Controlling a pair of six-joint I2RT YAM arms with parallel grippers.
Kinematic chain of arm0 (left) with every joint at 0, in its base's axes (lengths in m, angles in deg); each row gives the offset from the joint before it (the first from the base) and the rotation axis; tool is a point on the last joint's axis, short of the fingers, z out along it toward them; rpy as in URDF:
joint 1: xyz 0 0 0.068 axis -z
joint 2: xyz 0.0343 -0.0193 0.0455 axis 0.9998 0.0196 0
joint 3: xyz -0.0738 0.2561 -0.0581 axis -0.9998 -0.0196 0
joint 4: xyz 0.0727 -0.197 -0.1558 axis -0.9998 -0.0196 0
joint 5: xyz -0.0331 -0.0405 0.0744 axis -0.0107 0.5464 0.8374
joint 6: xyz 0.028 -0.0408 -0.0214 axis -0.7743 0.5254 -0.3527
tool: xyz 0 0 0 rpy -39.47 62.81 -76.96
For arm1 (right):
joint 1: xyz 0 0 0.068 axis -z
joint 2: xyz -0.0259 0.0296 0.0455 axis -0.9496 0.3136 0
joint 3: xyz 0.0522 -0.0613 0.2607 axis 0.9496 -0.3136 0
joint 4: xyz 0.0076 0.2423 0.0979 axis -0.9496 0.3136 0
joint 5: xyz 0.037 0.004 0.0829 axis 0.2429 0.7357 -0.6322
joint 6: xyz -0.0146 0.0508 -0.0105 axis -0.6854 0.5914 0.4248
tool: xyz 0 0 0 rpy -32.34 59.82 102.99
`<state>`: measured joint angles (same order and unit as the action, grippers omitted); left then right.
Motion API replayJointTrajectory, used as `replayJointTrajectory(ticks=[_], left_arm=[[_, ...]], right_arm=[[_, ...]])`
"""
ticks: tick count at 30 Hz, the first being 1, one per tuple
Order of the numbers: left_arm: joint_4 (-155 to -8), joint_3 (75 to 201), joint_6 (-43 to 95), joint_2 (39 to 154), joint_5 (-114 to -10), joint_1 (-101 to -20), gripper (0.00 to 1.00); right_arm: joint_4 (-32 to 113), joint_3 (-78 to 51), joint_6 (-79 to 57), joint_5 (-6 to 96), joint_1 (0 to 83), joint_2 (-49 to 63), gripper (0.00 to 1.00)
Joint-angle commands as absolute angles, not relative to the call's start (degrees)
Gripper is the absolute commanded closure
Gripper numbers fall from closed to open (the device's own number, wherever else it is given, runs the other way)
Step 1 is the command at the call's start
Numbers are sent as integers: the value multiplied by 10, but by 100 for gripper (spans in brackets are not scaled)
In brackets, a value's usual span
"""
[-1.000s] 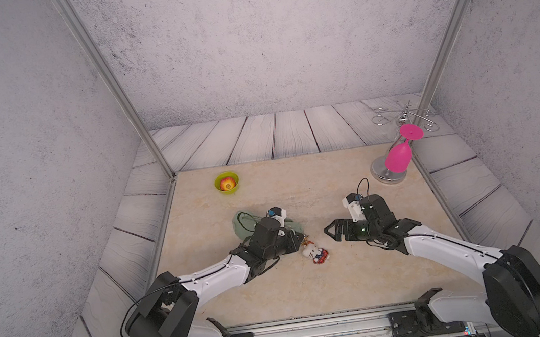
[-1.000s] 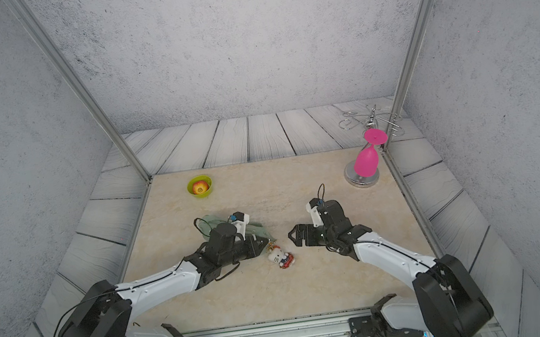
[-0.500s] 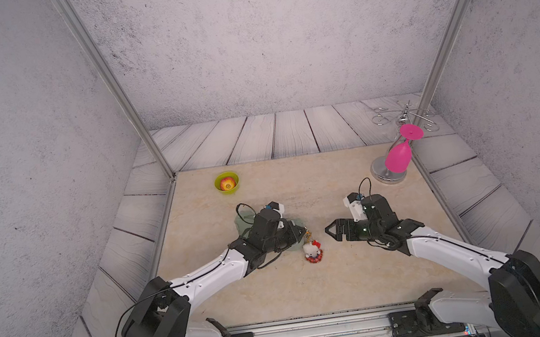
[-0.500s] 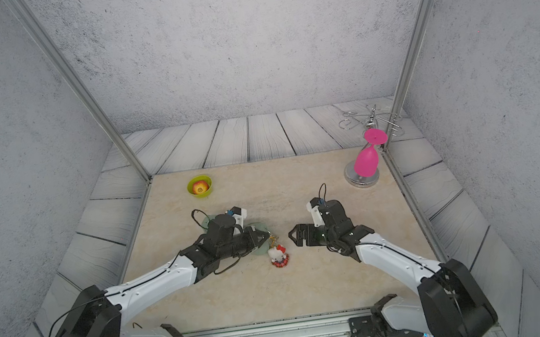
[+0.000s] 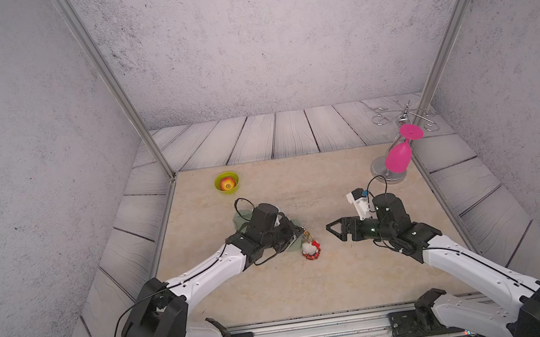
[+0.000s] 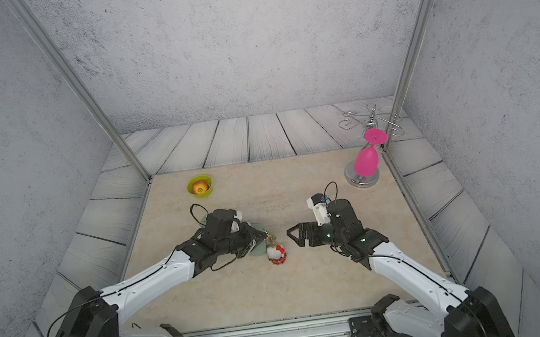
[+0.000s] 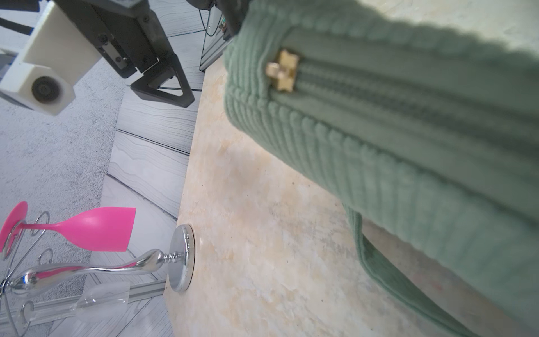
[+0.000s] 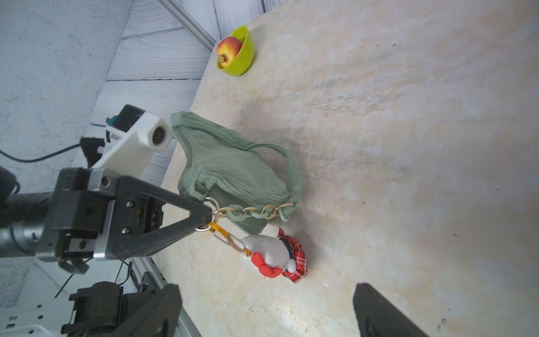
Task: Remove the decoration from the bag
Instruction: Pick up the bag from the center of the board.
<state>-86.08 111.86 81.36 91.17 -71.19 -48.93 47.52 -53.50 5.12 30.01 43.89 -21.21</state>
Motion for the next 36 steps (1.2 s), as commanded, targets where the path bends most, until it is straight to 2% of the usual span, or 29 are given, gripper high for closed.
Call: replayJointTrajectory(ticks=[1,18,28,36], left_arm=[[-878,1139,859,904,-721,-498,100],[-871,1160,966,895,-776,-531,100],[-853,1160,961,882,-811,-553,100],[-807,1170,913,921,-913,-567,100]], right_arm=[[463,-543,36,272,426,-216,5],[438,-551,-48,470,344,-230,8],[398,-565,-64,468,327,-249,9],[368,-548,-82,439,325,-212,9]])
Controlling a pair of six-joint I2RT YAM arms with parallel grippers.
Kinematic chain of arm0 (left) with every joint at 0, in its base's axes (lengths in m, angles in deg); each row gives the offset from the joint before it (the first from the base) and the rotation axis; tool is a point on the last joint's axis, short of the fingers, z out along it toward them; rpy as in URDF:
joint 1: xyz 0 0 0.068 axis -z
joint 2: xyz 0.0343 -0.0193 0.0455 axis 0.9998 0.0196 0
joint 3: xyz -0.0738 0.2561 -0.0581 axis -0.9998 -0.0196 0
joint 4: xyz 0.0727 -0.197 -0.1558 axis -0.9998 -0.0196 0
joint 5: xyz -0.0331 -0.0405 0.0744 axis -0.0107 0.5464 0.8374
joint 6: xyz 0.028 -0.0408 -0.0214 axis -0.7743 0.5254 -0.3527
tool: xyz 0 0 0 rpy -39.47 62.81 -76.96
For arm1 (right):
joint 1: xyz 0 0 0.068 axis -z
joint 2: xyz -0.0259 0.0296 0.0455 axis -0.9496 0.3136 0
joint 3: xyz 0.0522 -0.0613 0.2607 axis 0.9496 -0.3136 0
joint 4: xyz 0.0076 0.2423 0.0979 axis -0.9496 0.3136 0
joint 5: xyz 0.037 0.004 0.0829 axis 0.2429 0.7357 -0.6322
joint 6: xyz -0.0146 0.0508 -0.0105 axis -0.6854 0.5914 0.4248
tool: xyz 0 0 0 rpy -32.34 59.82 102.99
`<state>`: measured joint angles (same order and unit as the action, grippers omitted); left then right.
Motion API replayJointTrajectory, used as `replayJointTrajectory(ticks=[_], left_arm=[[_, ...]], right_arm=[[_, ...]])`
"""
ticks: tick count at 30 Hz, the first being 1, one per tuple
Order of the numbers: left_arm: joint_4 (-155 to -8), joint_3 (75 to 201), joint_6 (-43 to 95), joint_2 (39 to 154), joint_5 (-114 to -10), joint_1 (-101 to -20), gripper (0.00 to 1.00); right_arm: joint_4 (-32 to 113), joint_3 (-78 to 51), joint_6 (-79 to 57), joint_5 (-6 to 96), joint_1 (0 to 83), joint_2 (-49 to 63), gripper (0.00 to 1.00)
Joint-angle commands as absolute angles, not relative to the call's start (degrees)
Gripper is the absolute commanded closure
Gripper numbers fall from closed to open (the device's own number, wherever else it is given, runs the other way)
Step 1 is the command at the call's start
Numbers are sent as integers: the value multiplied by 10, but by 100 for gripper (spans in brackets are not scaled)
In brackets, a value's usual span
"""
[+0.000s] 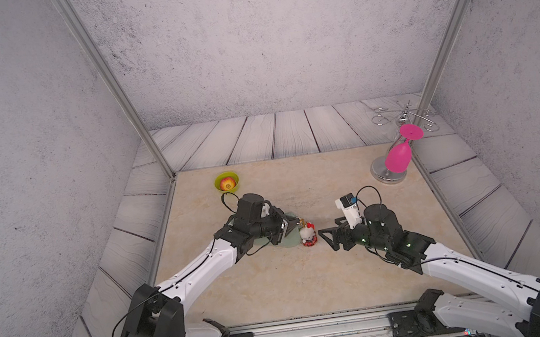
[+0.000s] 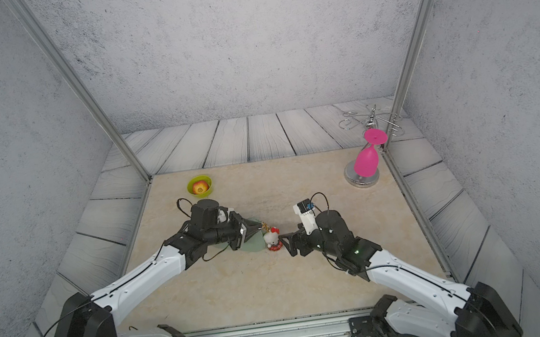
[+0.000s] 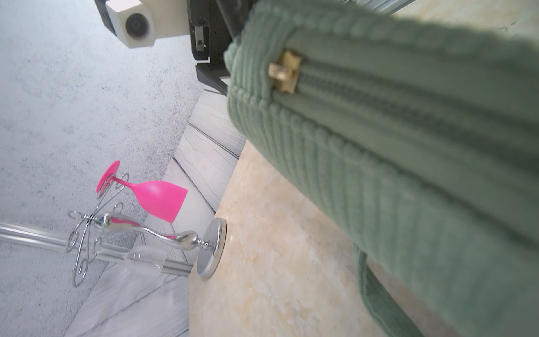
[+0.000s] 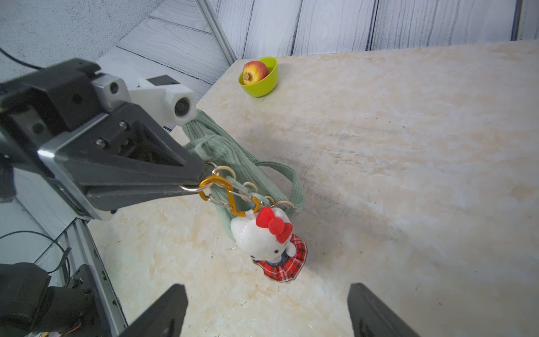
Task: Remove the decoration from the bag
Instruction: Pick up the bag from the center of the board.
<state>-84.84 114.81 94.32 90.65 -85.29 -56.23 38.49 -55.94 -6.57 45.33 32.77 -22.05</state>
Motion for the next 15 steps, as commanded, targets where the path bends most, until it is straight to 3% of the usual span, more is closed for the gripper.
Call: replayJointTrajectory(ticks=[1,15], left_arm=[[-802,1170,909,925,-920,-567,100],[-816,1171,883,929,-944,-581,100]], right_arm=[[366,-546,-83,437,326,-209,9],[370,-548,-92,436,325,-214,9]])
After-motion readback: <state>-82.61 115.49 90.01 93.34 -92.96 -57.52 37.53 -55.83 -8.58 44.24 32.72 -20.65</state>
